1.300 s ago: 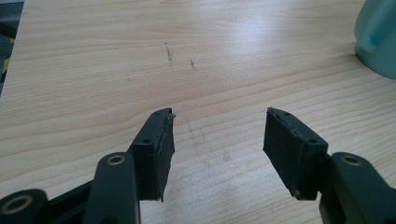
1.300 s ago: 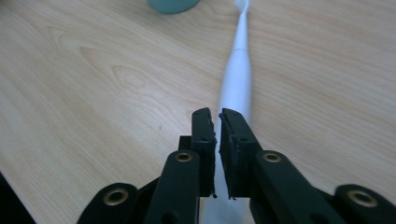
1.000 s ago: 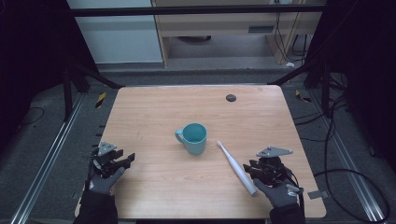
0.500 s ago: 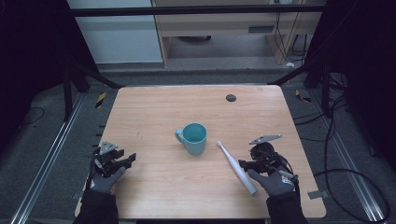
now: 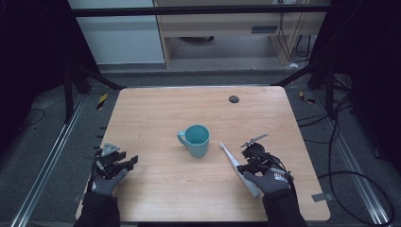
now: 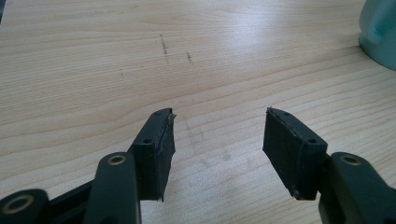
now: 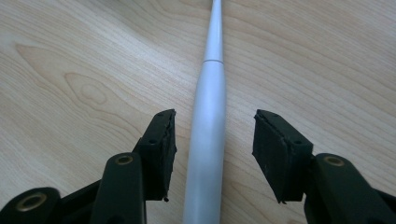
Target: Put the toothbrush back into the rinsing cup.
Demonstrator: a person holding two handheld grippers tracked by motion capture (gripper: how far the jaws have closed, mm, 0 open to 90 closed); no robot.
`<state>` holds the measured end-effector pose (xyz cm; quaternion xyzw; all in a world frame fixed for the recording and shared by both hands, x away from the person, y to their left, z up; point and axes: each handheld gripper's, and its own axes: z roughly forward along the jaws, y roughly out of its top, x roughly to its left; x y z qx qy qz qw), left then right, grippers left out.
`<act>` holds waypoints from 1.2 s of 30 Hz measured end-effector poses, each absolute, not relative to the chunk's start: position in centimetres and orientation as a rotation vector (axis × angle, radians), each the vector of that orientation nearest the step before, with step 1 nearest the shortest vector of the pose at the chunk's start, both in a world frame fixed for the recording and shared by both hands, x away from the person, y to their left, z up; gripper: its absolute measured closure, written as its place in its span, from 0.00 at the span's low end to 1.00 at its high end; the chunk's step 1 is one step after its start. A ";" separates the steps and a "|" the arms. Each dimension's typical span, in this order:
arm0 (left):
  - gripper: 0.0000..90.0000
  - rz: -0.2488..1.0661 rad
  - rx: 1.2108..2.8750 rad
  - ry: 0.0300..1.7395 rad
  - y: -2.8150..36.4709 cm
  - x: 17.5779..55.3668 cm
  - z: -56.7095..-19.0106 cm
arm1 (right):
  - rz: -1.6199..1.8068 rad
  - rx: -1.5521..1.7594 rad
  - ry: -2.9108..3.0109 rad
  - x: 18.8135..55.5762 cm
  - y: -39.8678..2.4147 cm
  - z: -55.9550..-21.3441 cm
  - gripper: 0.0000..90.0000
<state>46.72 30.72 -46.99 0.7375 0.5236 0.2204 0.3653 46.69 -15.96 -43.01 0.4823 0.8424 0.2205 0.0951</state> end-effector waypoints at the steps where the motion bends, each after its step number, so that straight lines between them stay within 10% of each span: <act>1: 0.47 0.566 1.896 1.346 30.7 46.7 -47.0 | 0.648 1.429 2.503 46.8 -15.9 -43.1 0.55; 36: 0.47 0.560 1.907 1.342 30.6 46.8 -47.1 | 0.446 1.459 2.634 48.4 -14.7 -46.6 0.71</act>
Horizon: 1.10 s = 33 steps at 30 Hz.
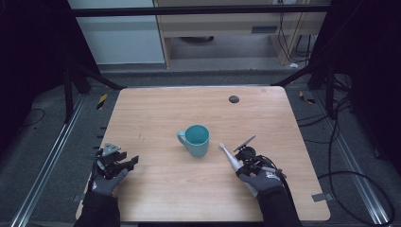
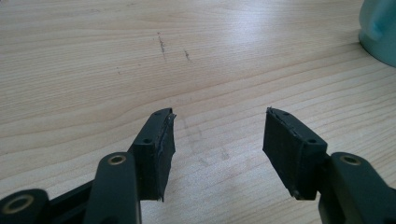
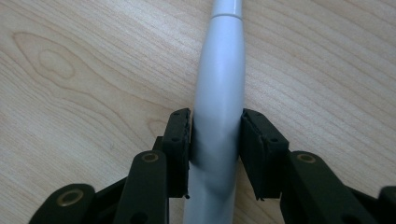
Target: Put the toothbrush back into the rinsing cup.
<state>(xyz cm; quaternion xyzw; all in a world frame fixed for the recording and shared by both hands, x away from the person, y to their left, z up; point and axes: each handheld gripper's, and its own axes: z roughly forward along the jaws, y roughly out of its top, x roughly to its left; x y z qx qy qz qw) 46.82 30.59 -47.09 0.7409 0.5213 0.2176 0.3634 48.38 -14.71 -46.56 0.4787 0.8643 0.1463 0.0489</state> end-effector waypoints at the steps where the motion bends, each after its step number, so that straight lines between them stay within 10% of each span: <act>1: 0.47 0.560 1.907 1.342 30.6 46.8 -47.1 | 0.443 1.464 2.632 48.4 -14.7 -46.6 0.72; 33: 0.48 0.563 1.906 1.342 30.5 46.8 -47.0 | 0.828 1.478 2.346 47.5 -15.7 -42.4 0.74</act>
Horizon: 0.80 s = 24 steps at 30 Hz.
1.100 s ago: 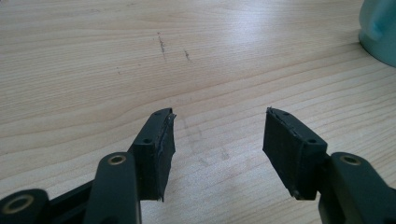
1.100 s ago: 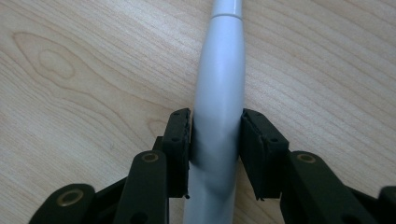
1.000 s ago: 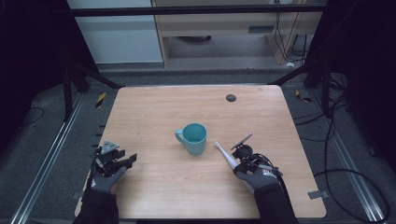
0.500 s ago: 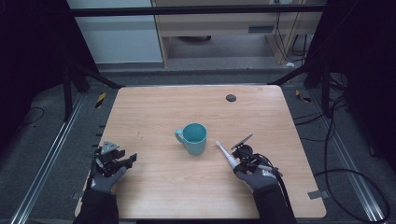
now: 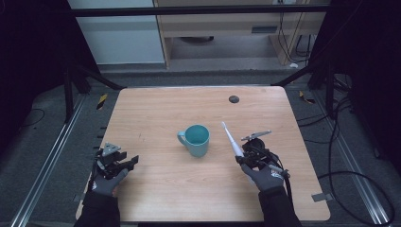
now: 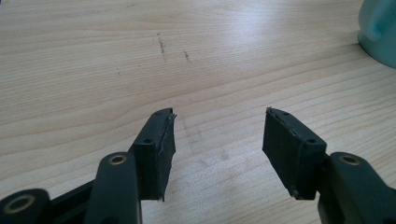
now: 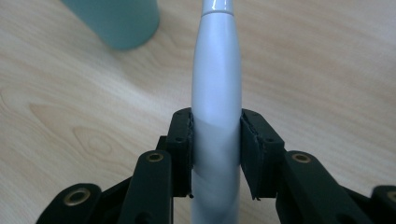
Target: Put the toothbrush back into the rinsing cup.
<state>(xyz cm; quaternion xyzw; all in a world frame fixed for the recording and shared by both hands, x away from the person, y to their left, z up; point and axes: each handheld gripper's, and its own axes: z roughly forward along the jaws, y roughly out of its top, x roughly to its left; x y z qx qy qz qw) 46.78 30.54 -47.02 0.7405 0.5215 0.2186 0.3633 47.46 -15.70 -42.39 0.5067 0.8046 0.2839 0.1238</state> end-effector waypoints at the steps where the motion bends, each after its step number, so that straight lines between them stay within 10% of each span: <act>1: 0.48 0.564 1.907 1.341 30.5 46.8 -47.0 | 0.844 1.471 2.326 47.5 -15.8 -42.1 0.74; 24: 0.48 0.567 1.898 1.338 30.6 46.7 -46.9 | 1.247 1.381 1.970 49.0 -13.7 -37.9 0.74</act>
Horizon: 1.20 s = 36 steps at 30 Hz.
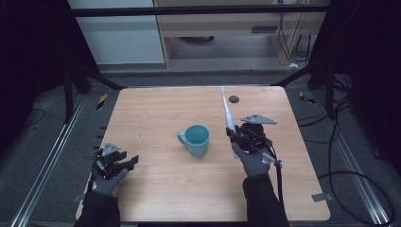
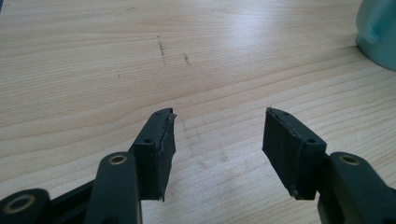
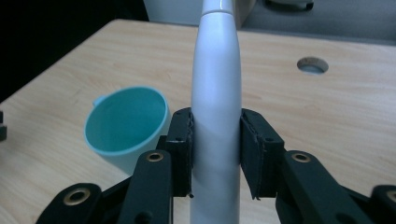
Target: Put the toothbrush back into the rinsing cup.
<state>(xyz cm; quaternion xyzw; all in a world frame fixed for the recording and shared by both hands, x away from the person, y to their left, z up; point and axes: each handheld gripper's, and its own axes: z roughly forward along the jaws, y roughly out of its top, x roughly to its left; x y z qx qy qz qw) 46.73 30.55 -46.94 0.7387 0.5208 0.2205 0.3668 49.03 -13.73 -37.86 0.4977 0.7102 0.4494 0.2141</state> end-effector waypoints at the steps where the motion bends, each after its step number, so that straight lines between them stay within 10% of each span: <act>1: 0.48 0.566 1.897 1.338 30.6 46.7 -46.9 | 1.268 1.377 1.950 49.1 -13.6 -37.7 0.74; 36: 0.48 0.569 1.891 1.339 30.7 46.8 -46.9 | 1.545 1.323 1.683 52.3 -7.5 -36.5 0.74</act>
